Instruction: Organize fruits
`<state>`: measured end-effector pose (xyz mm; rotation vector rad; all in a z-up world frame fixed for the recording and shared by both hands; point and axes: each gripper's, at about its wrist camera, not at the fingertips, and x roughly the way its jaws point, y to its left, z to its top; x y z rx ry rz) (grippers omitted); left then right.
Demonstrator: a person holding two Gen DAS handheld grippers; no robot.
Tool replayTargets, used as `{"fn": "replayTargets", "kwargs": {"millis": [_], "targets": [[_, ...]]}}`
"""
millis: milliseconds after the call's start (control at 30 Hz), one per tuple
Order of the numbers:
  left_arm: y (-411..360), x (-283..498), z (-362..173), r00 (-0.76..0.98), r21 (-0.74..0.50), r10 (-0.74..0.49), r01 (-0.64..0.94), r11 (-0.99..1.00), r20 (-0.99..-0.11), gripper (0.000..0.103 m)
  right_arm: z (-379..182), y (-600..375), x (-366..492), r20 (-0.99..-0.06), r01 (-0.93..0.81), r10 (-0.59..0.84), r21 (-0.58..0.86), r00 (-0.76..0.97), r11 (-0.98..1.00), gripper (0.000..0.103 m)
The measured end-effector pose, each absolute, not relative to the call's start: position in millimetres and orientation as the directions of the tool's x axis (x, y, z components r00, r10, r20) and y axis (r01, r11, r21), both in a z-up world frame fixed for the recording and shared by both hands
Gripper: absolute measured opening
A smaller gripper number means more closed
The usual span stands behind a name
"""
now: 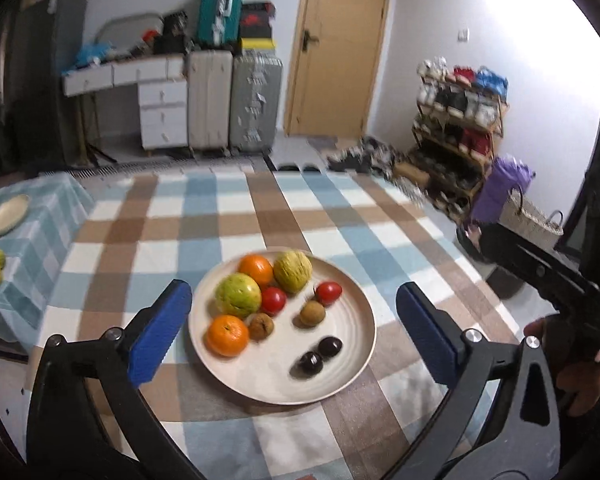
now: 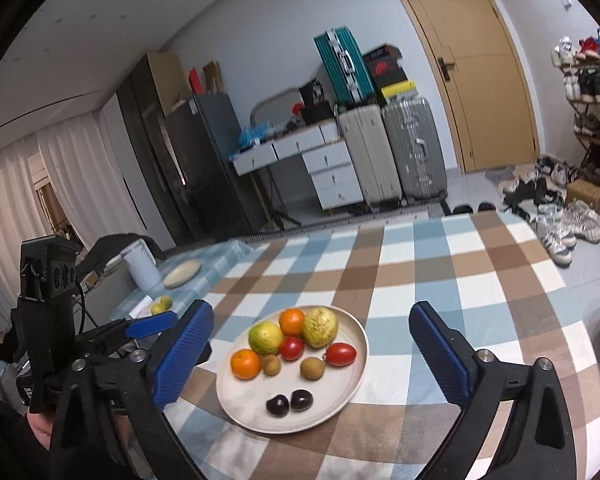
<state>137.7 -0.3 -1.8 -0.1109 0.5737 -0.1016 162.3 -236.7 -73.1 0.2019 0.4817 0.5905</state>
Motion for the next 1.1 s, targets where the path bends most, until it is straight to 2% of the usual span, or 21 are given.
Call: {"fn": "replayTargets", "kwargs": {"millis": [300, 467, 567, 733, 1100], "targets": [[11, 97, 28, 0.913, -0.075, -0.015, -0.017, 0.997, -0.409, 0.102, -46, -240, 115, -0.232, -0.480, 0.535, 0.254, 0.812, 0.839, 0.103], [15, 80, 33, 0.917, -0.056, 0.037, -0.064, 0.996, -0.398, 0.102, -43, -238, 97, -0.187, -0.451, 0.483, 0.191, 0.856, 0.872, 0.103], [19, 66, 34, 0.932, -0.042, 0.065, -0.086, 0.995, -0.356, 0.102, -44, -237, 85, -0.162, -0.445, 0.468, 0.160, 0.869, 0.881, 0.103], [25, 54, 30, 0.954, -0.036, 0.083, -0.097, 0.995, -0.288, 0.102, -47, -237, 78, -0.163, -0.432, 0.451, 0.136, 0.878, 0.891, 0.103], [43, 49, 2, 0.962, -0.072, 0.074, -0.096, 0.993, -0.261, 0.102, -64, -228, 71, -0.166, -0.435, 0.443, 0.083, 0.881, 0.897, 0.103]]}}
